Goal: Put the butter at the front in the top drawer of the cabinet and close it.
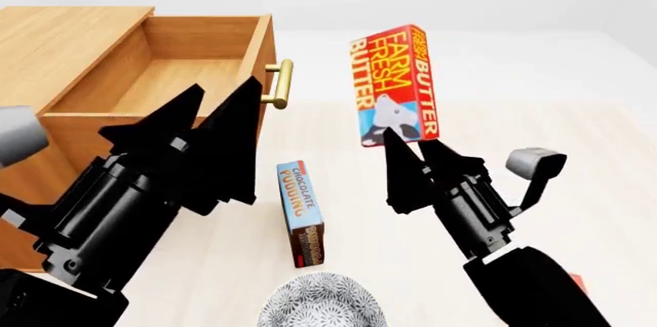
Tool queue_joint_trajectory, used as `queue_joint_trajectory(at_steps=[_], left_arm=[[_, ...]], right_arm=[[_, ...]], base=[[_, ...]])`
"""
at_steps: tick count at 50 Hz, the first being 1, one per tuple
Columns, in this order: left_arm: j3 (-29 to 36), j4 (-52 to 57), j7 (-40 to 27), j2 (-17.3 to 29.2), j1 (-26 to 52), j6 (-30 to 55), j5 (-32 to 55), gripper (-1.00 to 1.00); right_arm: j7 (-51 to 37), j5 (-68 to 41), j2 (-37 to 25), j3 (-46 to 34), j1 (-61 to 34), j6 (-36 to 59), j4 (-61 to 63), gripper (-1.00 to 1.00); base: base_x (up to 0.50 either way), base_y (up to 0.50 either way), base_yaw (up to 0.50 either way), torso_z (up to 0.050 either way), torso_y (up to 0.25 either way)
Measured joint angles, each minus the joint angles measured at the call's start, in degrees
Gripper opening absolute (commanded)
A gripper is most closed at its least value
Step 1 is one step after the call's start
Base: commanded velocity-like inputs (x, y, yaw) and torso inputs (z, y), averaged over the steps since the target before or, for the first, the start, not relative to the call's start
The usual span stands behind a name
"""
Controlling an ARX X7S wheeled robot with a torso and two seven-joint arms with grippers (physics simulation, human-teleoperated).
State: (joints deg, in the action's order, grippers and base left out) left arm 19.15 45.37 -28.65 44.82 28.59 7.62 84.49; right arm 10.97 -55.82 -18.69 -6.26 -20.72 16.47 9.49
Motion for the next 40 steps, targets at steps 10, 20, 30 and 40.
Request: queue_joint_trajectory(at_steps=[10,20,30,40], left_arm=[[0.0,-0.8,1.5,-0.3,-0.3,-0.6,2.3,1.0],[-0.3,-1.3,3.0,-0.4,-0.6,-1.2,4.8,1.0],[-0.4,-1.5,4.7,-0.5,-1.0,-1.6,6.7,1.0],[-0.2,-1.8,6.2,-0.9,-0.7,-1.6,8.5,1.0]], right_arm=[[3.6,-2.3,0.3,-0.6,0.3,-0.2,0.1,-1.0],[7.1,-5.0,0.3,-0.5,1.6,-0.6,0.9,-1.0],[10.6,-8.4,-0.1,-0.1,3.5,-0.8,2.0,-1.0],[14.0,-12.0,-0.9,0.9,6.2,-1.2,3.5,-1.0]], base=[[0.0,0.0,0.0,0.001,0.001],[0.0,0.0,0.0,0.0,0.001],[0.0,0.0,0.0,0.0,0.001],[0.0,0.0,0.0,0.001,0.001]])
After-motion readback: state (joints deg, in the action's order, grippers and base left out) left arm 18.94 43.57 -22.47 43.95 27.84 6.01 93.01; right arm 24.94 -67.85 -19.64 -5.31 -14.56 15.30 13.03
